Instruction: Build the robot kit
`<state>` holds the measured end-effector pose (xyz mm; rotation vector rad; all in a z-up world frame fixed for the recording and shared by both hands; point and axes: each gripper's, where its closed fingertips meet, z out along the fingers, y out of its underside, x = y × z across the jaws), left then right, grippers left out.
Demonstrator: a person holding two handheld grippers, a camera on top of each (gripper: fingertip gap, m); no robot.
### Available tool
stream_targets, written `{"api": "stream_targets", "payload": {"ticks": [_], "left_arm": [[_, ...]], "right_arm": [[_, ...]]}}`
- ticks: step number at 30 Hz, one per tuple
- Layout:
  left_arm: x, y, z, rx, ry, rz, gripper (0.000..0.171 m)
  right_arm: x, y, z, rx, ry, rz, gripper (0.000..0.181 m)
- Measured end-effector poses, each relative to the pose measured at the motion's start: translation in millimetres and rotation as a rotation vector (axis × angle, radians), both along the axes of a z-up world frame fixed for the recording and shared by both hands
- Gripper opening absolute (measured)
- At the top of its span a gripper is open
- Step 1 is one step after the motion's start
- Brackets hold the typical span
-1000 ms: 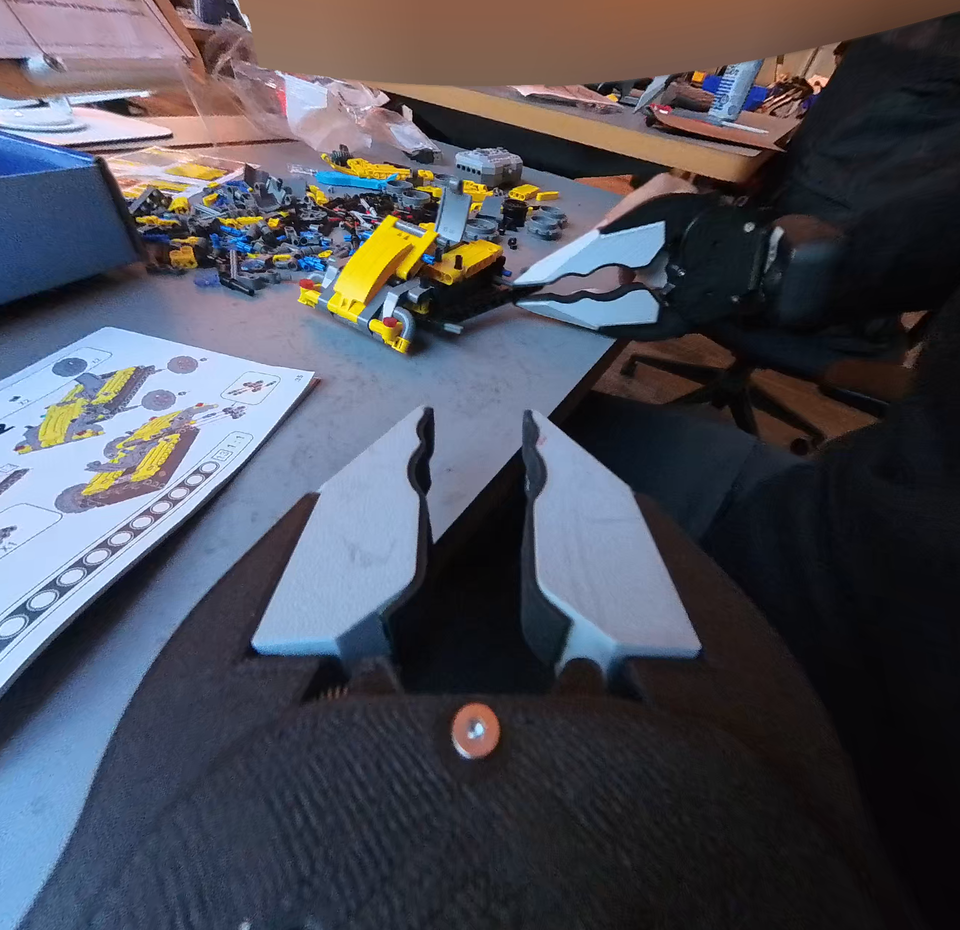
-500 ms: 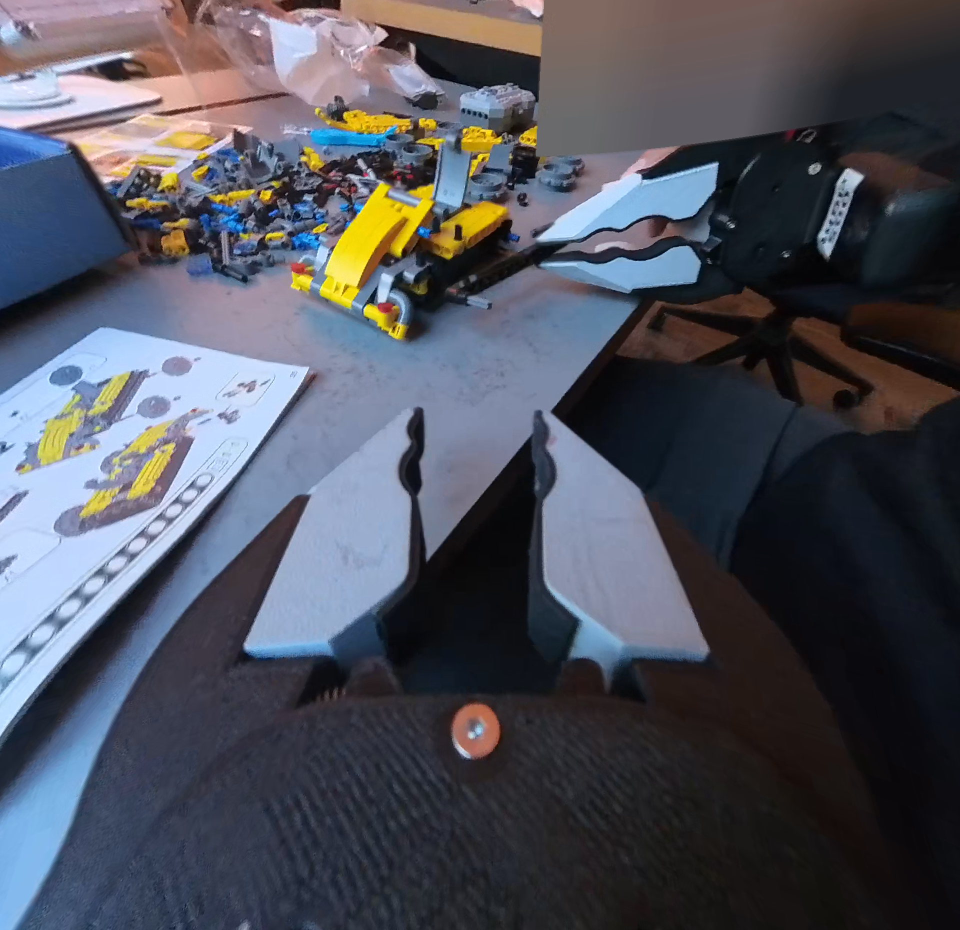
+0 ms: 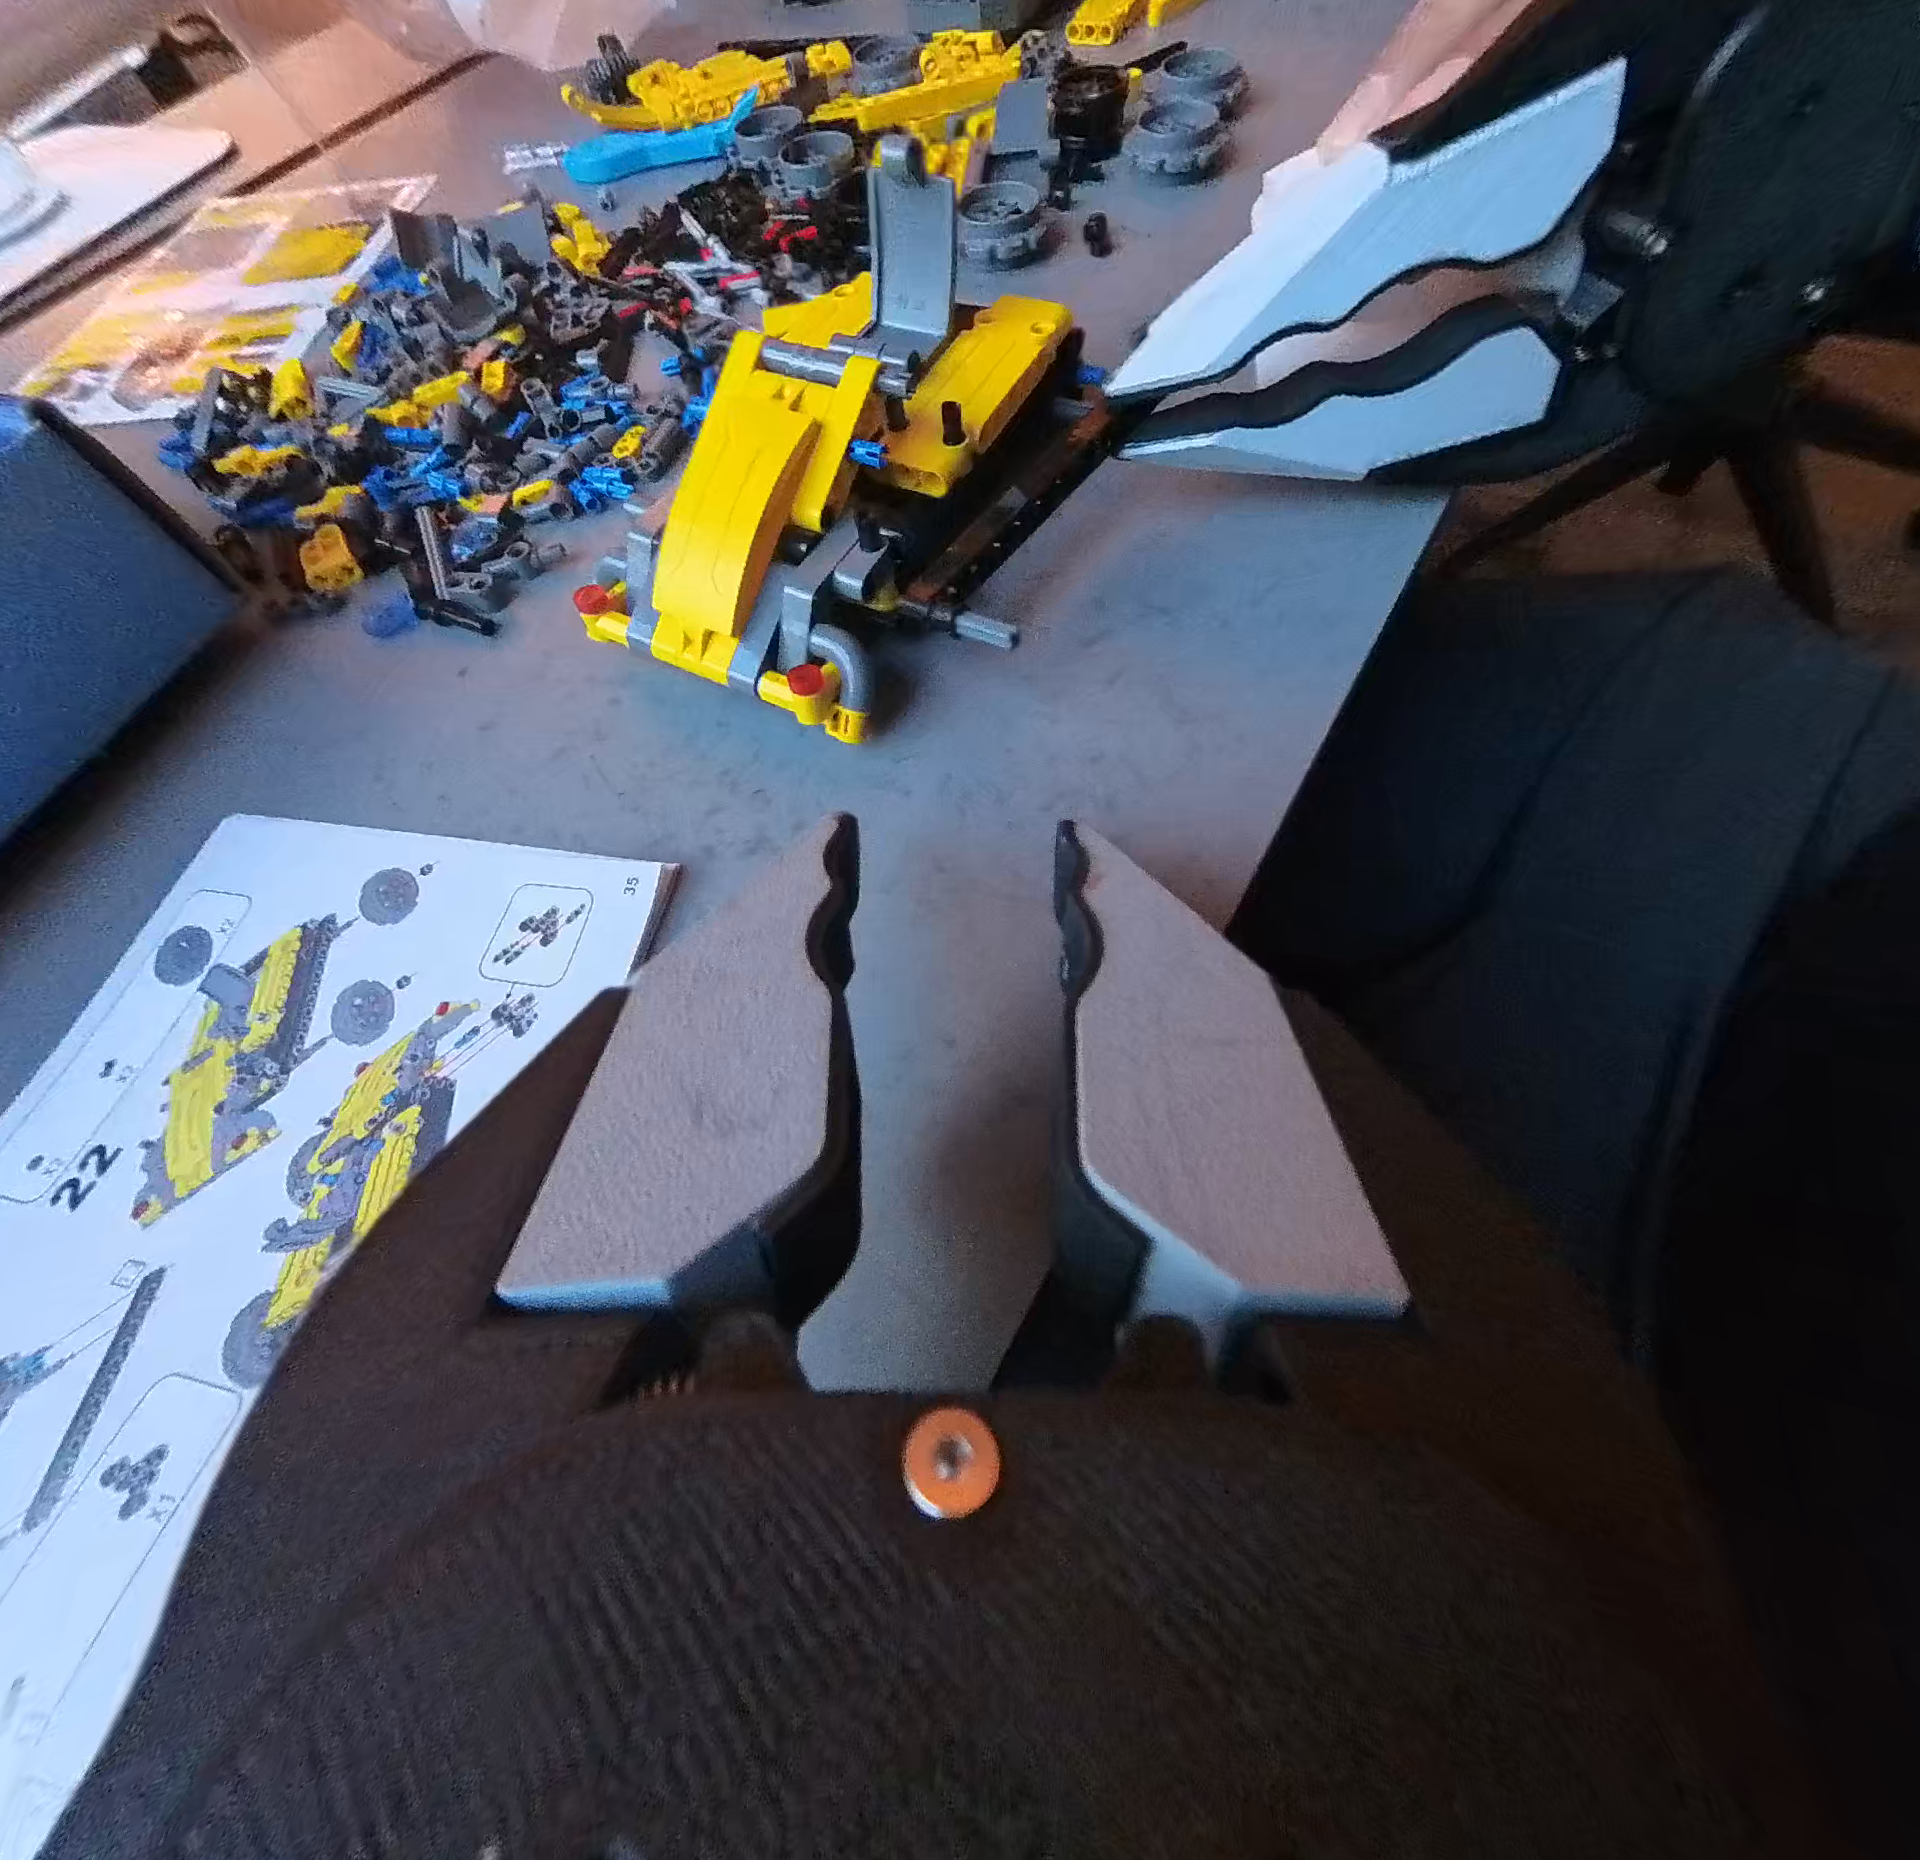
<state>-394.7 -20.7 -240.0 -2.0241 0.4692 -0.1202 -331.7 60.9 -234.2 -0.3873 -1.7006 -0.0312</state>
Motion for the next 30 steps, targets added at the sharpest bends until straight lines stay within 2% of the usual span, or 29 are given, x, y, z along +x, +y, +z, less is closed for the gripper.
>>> {"api": "stream_targets", "payload": {"ticks": [9, 17, 30], "left_arm": [[-0.6, 1.2, 4.2, 0.002, -0.091, -0.006, 0.027], [6.1, -0.5, -3.3, -0.018, -0.023, -0.039, 0.025], [8.9, -2.9, -1.9, 0.026, 0.015, -0.056, 0.018]], "right_arm": [[-0.1, -0.2, -0.7, 0.011, -0.003, -0.001, 0.007], [0.4, 0.0, -1.8, 0.030, -0.006, -0.003, 0.007], [1.1, -0.1, -2.6, 0.028, -0.012, 0.000, 0.006]]}}
